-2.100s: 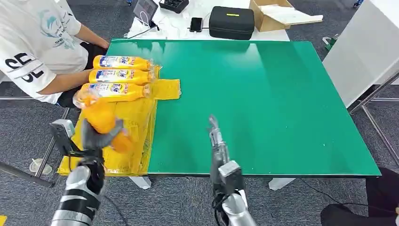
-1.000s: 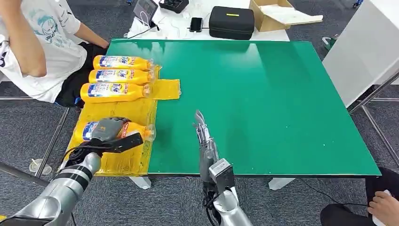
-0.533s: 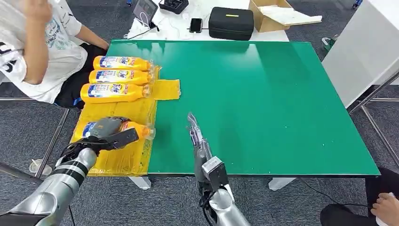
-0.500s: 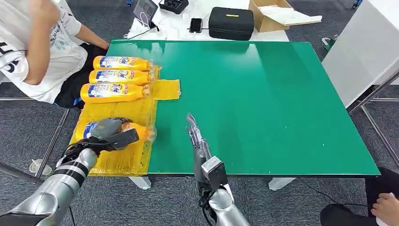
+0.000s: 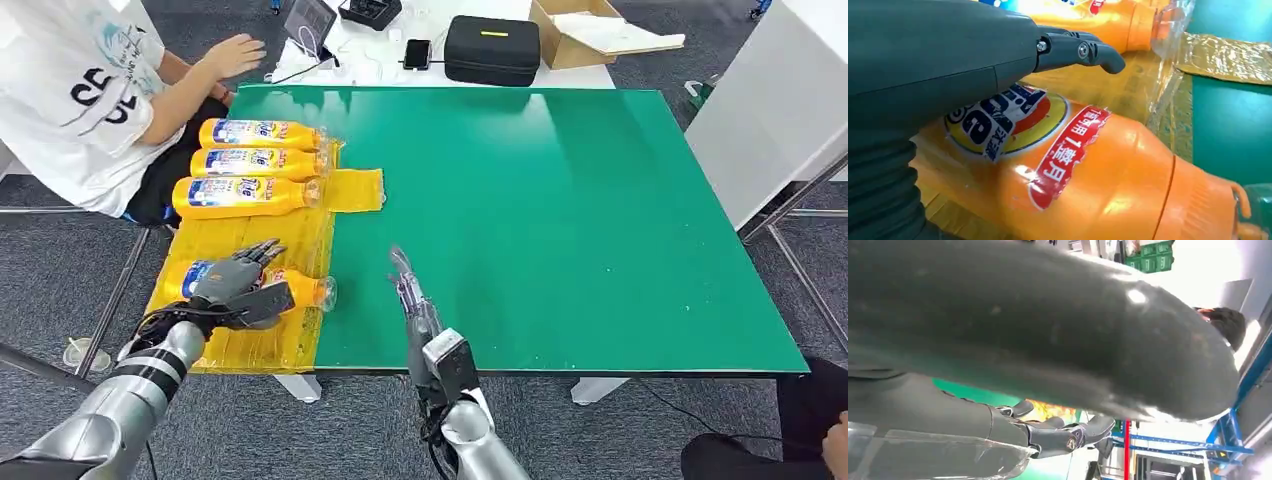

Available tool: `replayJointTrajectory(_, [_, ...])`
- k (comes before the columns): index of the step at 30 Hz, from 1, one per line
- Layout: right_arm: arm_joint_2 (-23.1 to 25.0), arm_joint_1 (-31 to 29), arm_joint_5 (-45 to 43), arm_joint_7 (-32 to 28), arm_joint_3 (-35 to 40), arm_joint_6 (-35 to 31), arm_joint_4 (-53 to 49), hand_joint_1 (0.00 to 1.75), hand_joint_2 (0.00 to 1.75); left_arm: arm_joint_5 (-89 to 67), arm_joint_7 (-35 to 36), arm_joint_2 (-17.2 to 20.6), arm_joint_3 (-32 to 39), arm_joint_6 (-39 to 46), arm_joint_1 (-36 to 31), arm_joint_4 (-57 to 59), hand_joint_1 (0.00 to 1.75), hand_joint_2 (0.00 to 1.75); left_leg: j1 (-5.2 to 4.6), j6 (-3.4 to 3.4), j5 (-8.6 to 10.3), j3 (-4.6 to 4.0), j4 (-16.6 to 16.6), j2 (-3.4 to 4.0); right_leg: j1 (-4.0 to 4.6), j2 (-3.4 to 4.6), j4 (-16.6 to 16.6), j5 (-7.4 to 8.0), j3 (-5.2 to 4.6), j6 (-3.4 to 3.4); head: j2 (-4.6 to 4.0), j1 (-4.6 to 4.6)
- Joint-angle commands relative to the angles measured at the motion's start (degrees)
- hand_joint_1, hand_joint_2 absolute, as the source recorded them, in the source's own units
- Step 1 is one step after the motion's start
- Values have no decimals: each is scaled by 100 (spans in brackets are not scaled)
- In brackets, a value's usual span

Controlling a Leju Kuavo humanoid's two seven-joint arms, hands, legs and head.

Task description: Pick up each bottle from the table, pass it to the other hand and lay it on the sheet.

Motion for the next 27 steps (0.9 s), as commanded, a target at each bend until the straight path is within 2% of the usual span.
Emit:
replayJointTrajectory(1, [-50, -295, -67, 79, -63, 74, 597, 0, 0, 182, -40, 82, -250, -501, 43, 400, 0, 0, -2, 4, -6, 23, -6, 14, 0, 10, -6, -1, 19, -4, 2, 0])
replayJointTrajectory(6, [-18, -336, -79, 77, -78, 97, 760, 0, 0, 1168, -361, 166, 246, -1771, 163, 165, 0, 0, -1, 4, -7, 39, -7, 19, 2, 17, -9, 0, 36, -8, 0, 0])
replayJointTrajectory(8, [-15, -333, -79, 77, -76, 98, 771, 0, 0, 1184, -361, 176, 235, -1768, 197, 132, 0, 0, 3, 7, -14, 68, -14, 37, 7, 30, -19, -1, 64, -15, 0, 0])
replayJointTrajectory(12, [-15, -333, -79, 77, -76, 98, 771, 0, 0, 1184, -361, 176, 235, -1768, 197, 132, 0, 0, -2, 2, -9, 74, -12, 19, 1, 17, -11, -2, 71, -10, 0, 0])
replayJointTrajectory(13, [-12, -335, -83, 77, -88, 105, 787, 0, 0, 2055, -361, 146, 346, -2240, 440, -420, 0, 0, -3, 2, -7, 69, -10, 14, 0, 14, -8, -2, 66, -8, 0, 0])
replayJointTrajectory(16, [3, -317, -87, 84, -125, 86, 849, 0, 0, 3454, -361, 136, 317, -2610, 757, -1026, 0, 0, -2, 5, -11, 82, -16, 26, 2, 23, -17, -2, 76, -11, 0, 0])
replayJointTrajectory(18, [12, -296, -50, 97, -162, -1, 903, 0, 0, 4356, -361, -88, 665, -2604, 828, -1221, 0, 0, -1, 5, -13, 86, -16, 26, 3, 22, -18, -4, 80, -11, 0, 0])
replayJointTrajectory(20, [36, -227, -14, 141, -244, -91, 857, 0, 0, 4991, -361, -521, 1234, -1959, 793, -1501, 0, 0, -1, 4, -6, 66, -7, -5, 2, -7, -8, -9, 66, -7, 0, 0])
replayJointTrajectory(21, [47, -183, 25, 191, -262, -129, 815, 0, 0, 5279, -361, -806, 1650, -1378, 798, -1791, 0, 0, 2, 7, -7, 67, -6, -18, 6, -23, -11, -13, 72, -9, 2, 2])
replayJointTrajectory(22, [54, -166, 58, 234, -270, -157, 805, 0, 0, 5439, -361, -943, 1876, -1099, 803, -2008, 0, 0, 3, 6, -4, 52, 1, -28, 6, -31, -5, -13, 58, -7, 0, 2])
replayJointTrajectory(25, [87, -138, 149, 338, -270, -212, 842, 0, 0, 5612, -361, -1248, 2325, -81, 817, -2695, 0, 0, 3, 5, -3, 25, 4, -20, 6, -22, -3, -8, 29, -5, 2, 0])
replayJointTrajectory(27, [97, -123, 206, 367, -267, -256, 907, 0, 0, 5395, -361, -1301, 2273, 744, 1021, -3534, 0, 0, 6, 6, -10, 25, 7, -16, 10, -20, -4, -12, 33, -7, 0, 2])
